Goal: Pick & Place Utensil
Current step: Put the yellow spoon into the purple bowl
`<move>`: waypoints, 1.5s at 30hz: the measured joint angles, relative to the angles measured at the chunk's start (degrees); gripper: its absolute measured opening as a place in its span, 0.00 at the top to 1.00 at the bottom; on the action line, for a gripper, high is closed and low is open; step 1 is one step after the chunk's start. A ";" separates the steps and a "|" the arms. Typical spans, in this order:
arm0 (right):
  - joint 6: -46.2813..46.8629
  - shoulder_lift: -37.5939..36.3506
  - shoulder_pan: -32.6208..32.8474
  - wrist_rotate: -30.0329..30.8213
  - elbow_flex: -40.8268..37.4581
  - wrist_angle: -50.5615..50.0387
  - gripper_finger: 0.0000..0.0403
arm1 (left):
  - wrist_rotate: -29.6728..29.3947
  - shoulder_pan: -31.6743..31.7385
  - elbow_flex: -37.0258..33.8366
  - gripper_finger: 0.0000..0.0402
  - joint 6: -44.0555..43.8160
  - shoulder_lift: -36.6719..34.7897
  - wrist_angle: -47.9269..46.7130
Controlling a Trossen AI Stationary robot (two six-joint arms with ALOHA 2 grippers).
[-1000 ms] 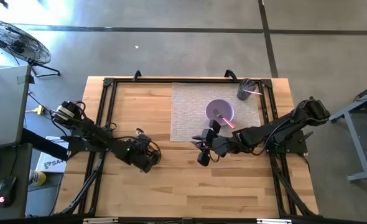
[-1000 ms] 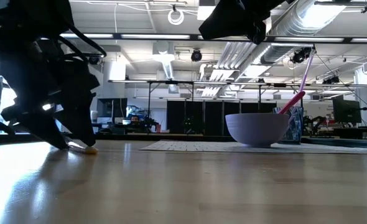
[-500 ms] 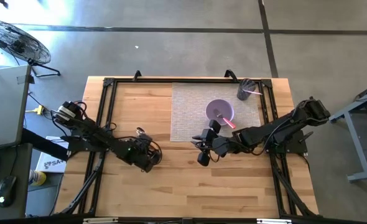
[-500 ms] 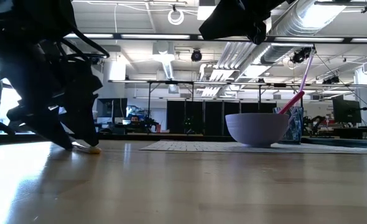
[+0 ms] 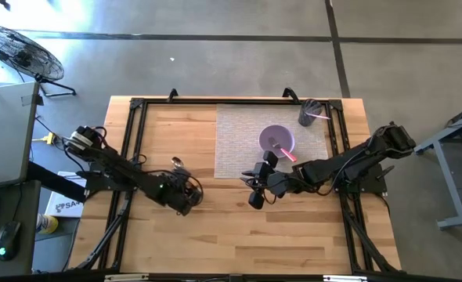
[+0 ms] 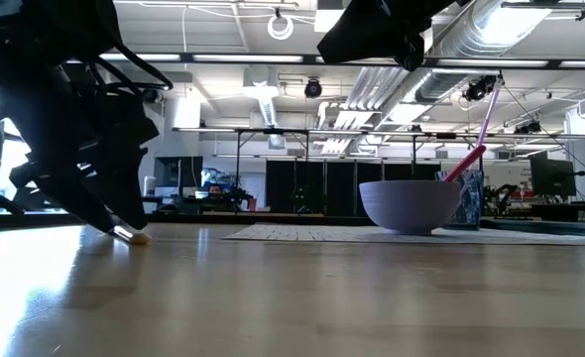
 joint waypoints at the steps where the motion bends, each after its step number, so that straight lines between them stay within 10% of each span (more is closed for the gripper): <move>1: 0.00 0.00 0.00 0.00 0.00 -0.02 0.82 | -0.11 0.13 -0.02 0.30 -0.01 -0.26 -0.06; 26: 1.53 2.78 -0.04 0.03 0.00 0.29 0.82 | 2.15 4.68 0.16 0.30 3.72 2.05 2.41; 45: 1.51 2.93 -0.04 0.00 0.00 0.72 0.82 | 5.77 4.74 0.31 0.60 4.16 1.85 -2.84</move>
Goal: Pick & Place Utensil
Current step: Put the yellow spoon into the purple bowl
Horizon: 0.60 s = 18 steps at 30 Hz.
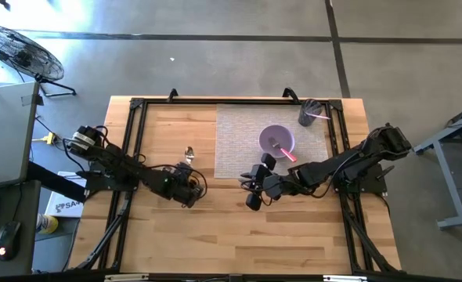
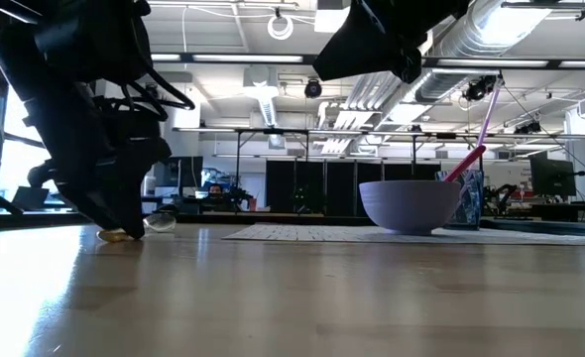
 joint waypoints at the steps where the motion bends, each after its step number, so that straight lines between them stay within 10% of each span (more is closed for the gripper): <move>1: 0.01 0.00 0.00 0.00 0.00 -0.02 0.82 | 0.00 -0.02 0.00 0.60 -0.06 0.00 -0.01; 18: 0.00 0.00 0.01 0.07 0.00 0.00 0.82 | -4.95 -0.09 -0.37 0.64 3.37 0.15 4.38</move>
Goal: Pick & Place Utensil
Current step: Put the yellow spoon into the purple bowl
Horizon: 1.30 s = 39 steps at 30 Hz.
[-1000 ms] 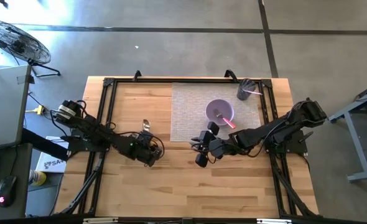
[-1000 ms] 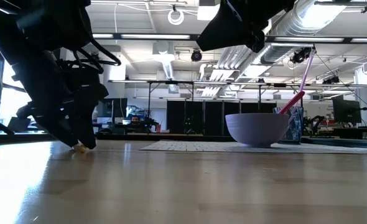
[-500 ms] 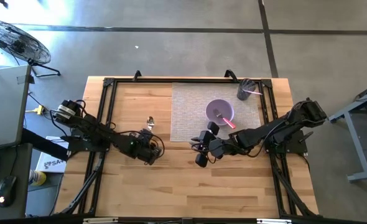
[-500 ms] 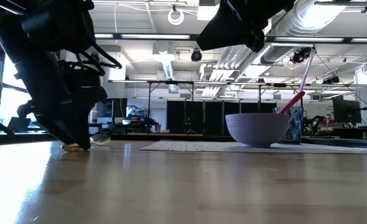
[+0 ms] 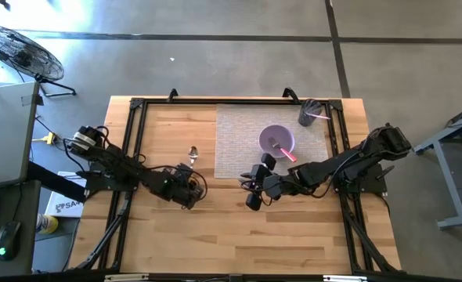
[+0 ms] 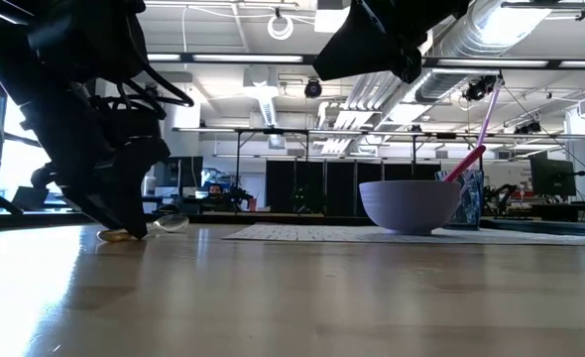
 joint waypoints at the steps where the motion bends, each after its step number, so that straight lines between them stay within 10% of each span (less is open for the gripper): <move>1: 0.00 0.00 0.00 0.00 0.00 0.00 0.82 | -0.10 0.00 0.00 0.66 0.02 0.00 0.14; 14: 0.00 -0.02 -0.01 0.07 0.00 0.00 0.82 | -1.48 -0.01 0.28 0.91 2.80 -0.17 1.22; 39: 0.00 -0.04 0.00 -0.04 0.00 0.02 0.82 | -1.18 -0.11 0.15 0.72 4.34 3.45 3.22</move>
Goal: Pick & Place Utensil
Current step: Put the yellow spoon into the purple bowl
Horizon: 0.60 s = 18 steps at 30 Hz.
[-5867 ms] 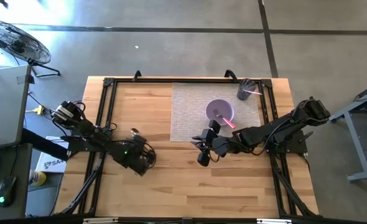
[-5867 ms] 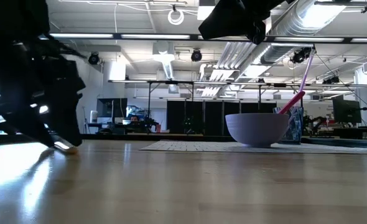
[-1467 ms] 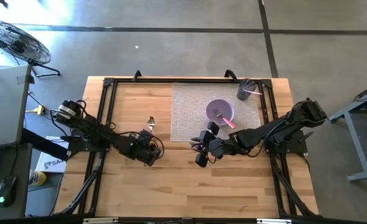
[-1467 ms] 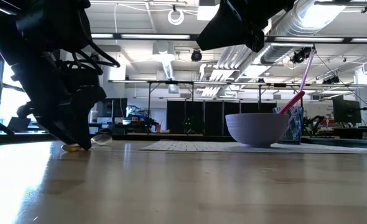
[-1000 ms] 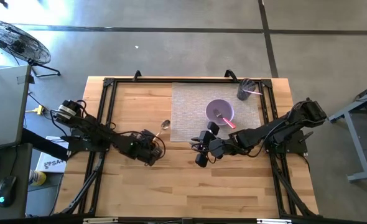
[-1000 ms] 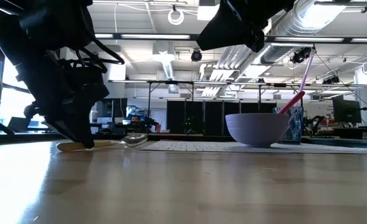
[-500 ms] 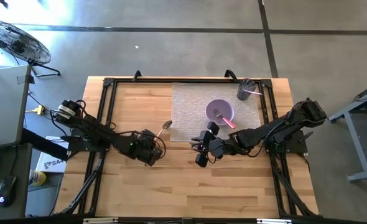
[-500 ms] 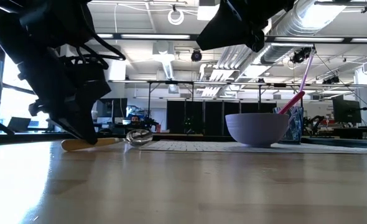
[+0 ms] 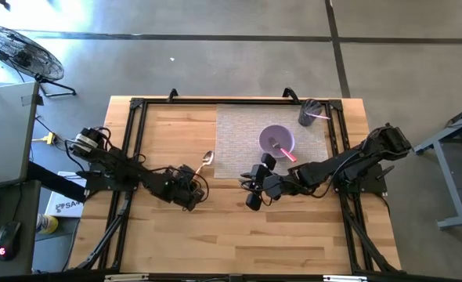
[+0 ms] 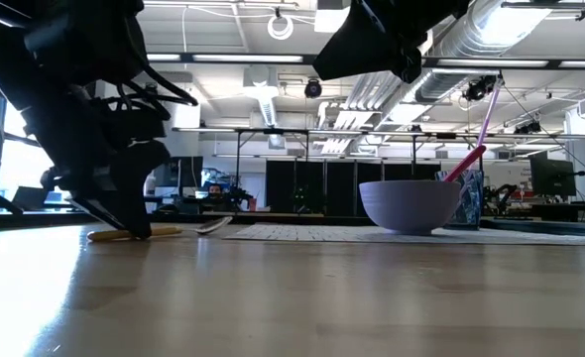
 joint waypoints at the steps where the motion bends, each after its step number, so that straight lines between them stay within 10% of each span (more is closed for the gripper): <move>1: 0.00 0.01 0.01 0.00 0.00 -0.01 0.82 | -0.02 0.00 0.03 0.72 -0.07 0.43 0.10; 18: 0.00 0.00 0.01 -0.04 0.00 -0.02 0.82 | -0.95 0.04 0.07 0.82 -0.27 1.65 0.77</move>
